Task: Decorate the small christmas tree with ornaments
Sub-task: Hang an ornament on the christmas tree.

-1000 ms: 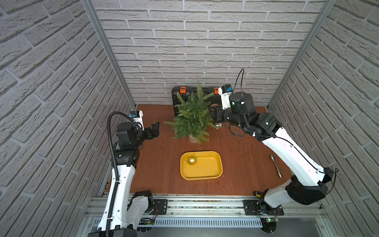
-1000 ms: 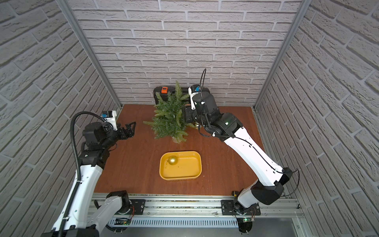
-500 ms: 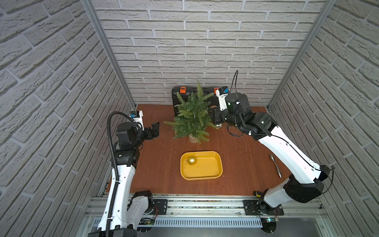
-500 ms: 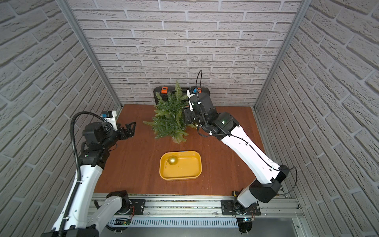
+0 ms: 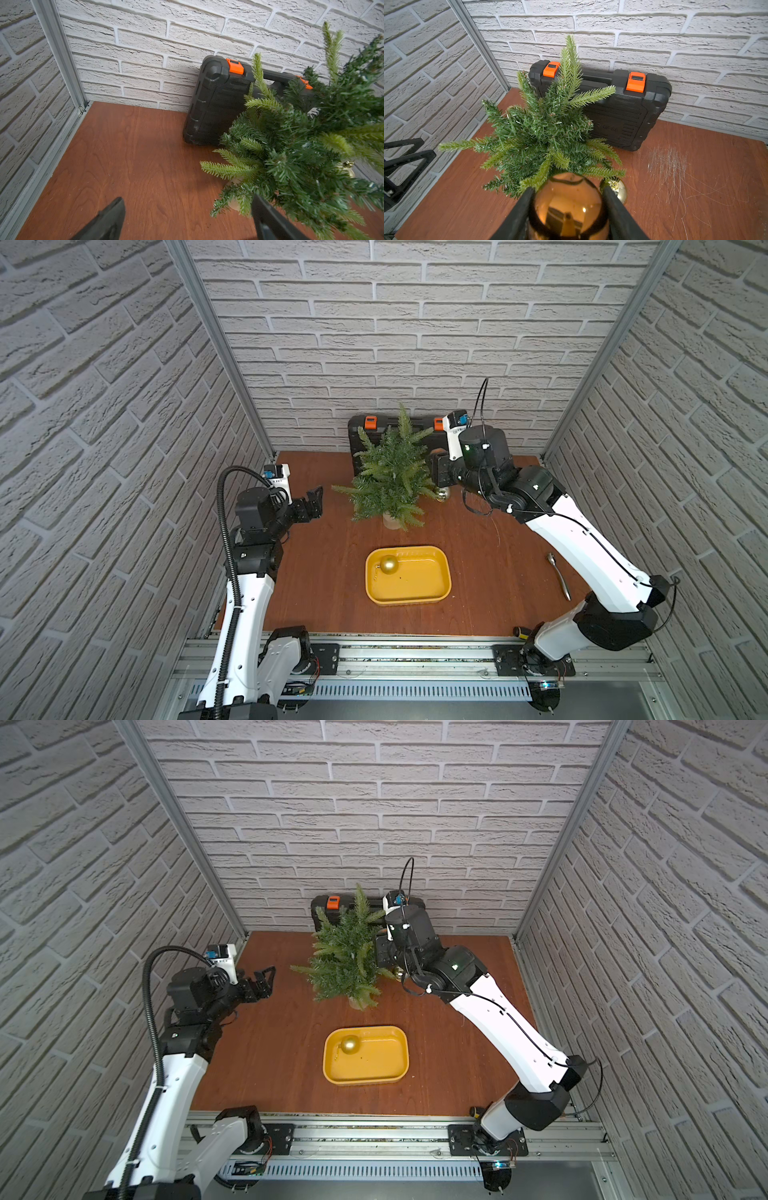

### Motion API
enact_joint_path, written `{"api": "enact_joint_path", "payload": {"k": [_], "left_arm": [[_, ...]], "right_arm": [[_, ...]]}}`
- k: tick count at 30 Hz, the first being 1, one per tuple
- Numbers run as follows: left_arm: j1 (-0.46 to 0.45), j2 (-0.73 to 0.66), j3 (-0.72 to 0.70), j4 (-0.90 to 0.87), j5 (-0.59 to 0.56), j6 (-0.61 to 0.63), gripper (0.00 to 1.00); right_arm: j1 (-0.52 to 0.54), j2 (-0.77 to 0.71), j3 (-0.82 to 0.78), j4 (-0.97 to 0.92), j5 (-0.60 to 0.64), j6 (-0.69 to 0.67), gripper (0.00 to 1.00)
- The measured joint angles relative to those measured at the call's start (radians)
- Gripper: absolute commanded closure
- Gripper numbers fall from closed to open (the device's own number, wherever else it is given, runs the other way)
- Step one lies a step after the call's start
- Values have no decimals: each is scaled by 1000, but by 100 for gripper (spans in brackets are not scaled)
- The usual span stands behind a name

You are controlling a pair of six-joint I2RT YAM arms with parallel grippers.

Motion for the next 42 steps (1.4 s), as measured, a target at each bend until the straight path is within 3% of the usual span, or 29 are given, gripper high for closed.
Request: {"api": "enact_joint_path", "payload": {"k": [33,42], "left_arm": [[3,0,0,0,0,0,5],[3,0,0,0,1,0,5]], "right_arm": [[0,108,181,-8,-46,-33,56],[0,108,166,-17,-44,-43,56]]}}
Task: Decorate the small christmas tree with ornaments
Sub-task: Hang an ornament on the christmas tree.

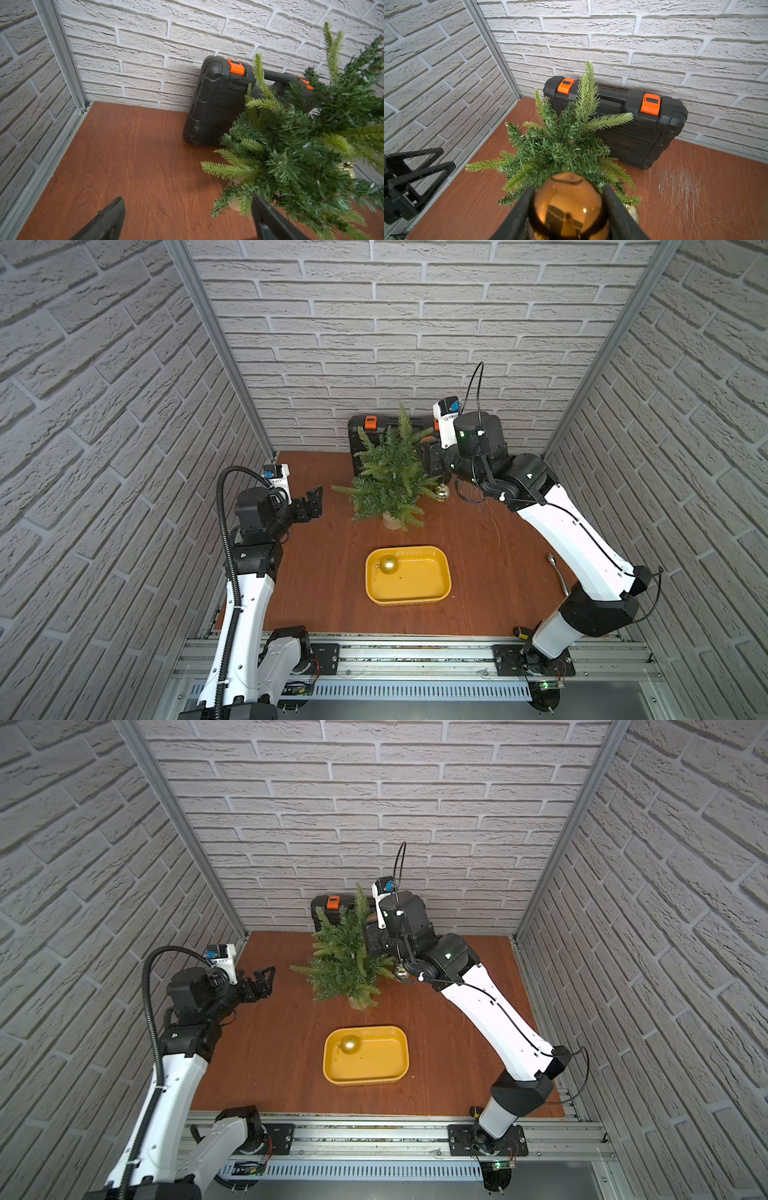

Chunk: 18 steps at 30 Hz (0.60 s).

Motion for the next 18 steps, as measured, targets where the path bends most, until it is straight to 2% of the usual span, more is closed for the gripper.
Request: {"api": "enact_joint_path", "payload": {"k": [18], "left_arm": [[1,0,0,0,10,0,5]], "right_arm": [[0,-35,-56,-13,-26,3,57]]}}
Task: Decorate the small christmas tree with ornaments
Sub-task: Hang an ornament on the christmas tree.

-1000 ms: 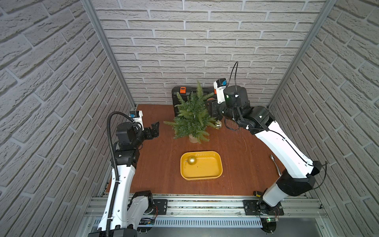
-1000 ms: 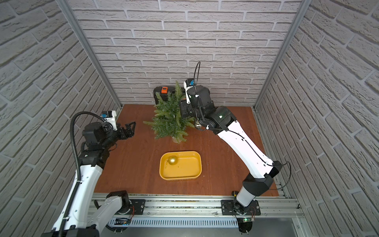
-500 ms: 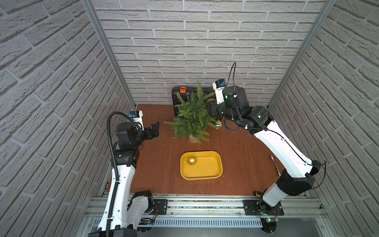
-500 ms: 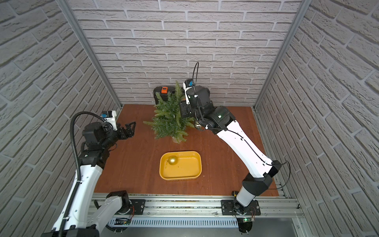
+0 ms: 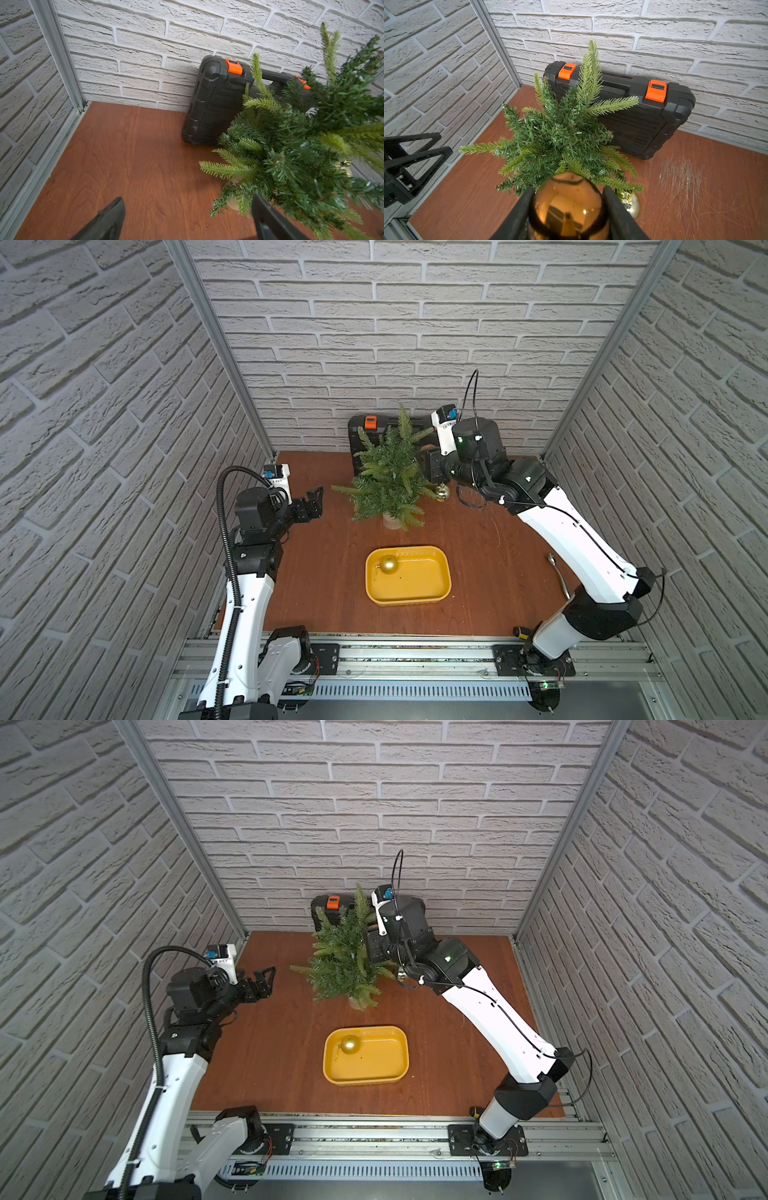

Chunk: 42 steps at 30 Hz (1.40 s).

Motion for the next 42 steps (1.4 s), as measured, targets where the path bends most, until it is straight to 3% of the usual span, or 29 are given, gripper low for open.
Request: {"api": "enact_joint_path", "payload": {"k": [42], "left_arm": [[0,0,0,0,0,0,5]], "right_arm": [[0,-72,-113,3,7,7,57]]}}
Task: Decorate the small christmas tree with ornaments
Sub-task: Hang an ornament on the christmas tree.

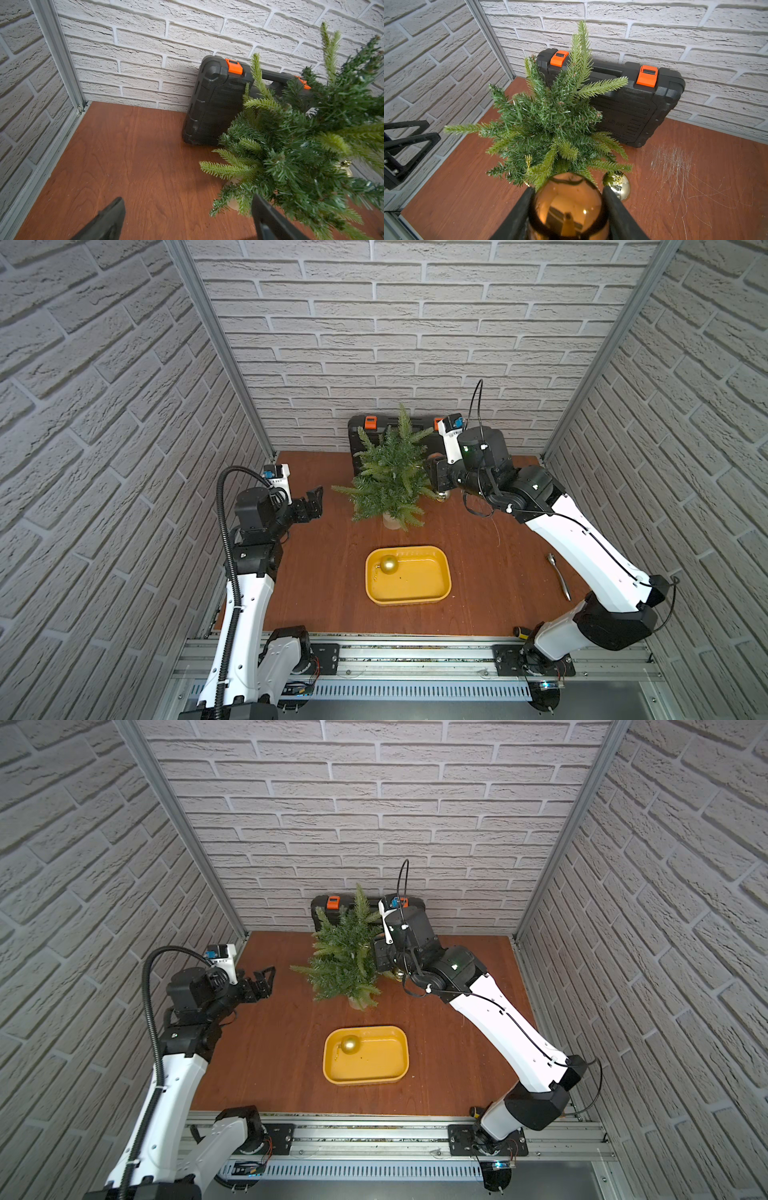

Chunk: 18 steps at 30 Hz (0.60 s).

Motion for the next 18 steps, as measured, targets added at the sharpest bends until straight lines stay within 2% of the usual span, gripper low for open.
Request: {"api": "enact_joint_path", "payload": {"k": [7,15,18], "left_arm": [[1,0,0,0,0,0,5],[1,0,0,0,0,0,5],[1,0,0,0,0,0,5]], "right_arm": [[1,6,5,4,-55,0,57],[6,7,5,1,-64,0,57],[7,6,-1,-2,-58,0,50]]}}
